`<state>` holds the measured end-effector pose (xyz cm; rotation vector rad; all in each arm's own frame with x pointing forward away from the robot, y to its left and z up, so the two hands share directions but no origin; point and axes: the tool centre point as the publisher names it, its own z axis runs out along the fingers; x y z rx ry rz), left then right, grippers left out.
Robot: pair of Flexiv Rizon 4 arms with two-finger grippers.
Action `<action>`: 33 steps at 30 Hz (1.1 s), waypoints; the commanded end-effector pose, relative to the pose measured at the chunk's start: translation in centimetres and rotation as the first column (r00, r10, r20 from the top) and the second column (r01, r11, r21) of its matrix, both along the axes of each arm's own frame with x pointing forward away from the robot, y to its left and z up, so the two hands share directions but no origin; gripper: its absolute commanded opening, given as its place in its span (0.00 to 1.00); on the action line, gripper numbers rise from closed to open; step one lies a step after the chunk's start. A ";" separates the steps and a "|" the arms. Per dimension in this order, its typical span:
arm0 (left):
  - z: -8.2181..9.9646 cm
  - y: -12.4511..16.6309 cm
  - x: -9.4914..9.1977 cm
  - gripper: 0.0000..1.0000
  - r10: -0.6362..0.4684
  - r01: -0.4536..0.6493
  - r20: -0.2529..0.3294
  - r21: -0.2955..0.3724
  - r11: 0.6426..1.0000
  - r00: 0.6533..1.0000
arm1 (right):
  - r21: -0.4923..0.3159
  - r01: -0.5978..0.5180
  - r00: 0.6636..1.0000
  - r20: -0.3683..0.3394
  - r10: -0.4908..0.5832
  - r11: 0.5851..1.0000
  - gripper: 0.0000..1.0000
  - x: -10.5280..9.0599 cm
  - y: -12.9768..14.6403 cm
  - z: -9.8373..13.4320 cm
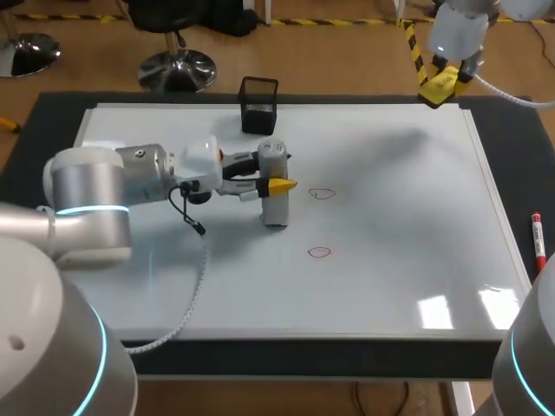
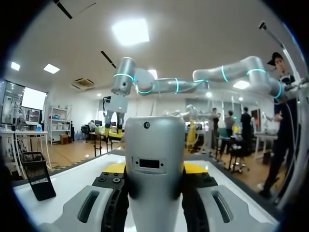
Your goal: Pick up the inspection probe, press it on each red-marked spot on the whiteboard one by one, put down the probe, pick up the eraser, and wipe off all the red marks.
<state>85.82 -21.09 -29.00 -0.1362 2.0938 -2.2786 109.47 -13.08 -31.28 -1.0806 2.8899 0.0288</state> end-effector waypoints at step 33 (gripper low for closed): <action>3.5 3.0 2.3 0.00 0.077 -0.075 0.063 -0.040 0.996 0.995 | -0.004 -0.002 1.000 -0.002 0.002 1.000 0.00 0.1 0.0 0.1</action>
